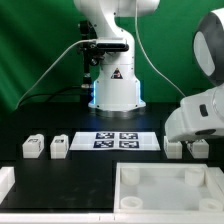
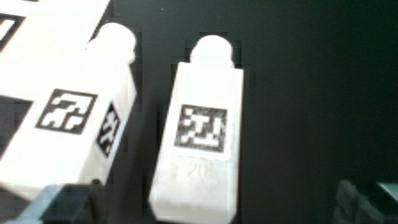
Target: Assemble one leg
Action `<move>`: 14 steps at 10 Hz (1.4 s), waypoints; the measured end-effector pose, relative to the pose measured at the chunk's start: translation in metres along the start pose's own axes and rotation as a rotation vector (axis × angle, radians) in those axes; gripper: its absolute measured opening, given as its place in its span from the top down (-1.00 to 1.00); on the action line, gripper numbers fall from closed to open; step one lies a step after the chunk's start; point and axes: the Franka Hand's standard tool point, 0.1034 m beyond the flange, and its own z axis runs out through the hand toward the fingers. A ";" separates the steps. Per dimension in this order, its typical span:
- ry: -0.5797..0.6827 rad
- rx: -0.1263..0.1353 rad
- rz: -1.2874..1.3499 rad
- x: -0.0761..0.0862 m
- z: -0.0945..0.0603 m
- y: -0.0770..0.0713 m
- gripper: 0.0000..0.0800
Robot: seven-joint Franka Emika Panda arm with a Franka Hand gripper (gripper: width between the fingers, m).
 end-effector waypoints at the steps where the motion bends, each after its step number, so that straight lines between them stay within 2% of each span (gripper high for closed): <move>1: -0.009 -0.004 -0.003 0.000 0.006 -0.002 -0.62; 4: -0.027 -0.009 -0.006 0.001 0.022 -0.002 -0.62; 7: -0.028 -0.008 -0.006 0.001 0.022 -0.002 -0.55; 8: -0.028 -0.008 -0.006 0.001 0.022 -0.002 -0.10; 9: -0.028 -0.008 -0.006 0.001 0.022 -0.002 -0.10; 10: -0.028 -0.008 -0.006 0.001 0.022 -0.002 0.28; 14: -0.028 -0.008 -0.006 0.001 0.022 -0.002 0.28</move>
Offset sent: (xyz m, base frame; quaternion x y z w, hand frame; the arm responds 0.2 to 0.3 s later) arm -0.0115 -0.0060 -0.0164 -0.0284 -0.0013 0.0097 0.9995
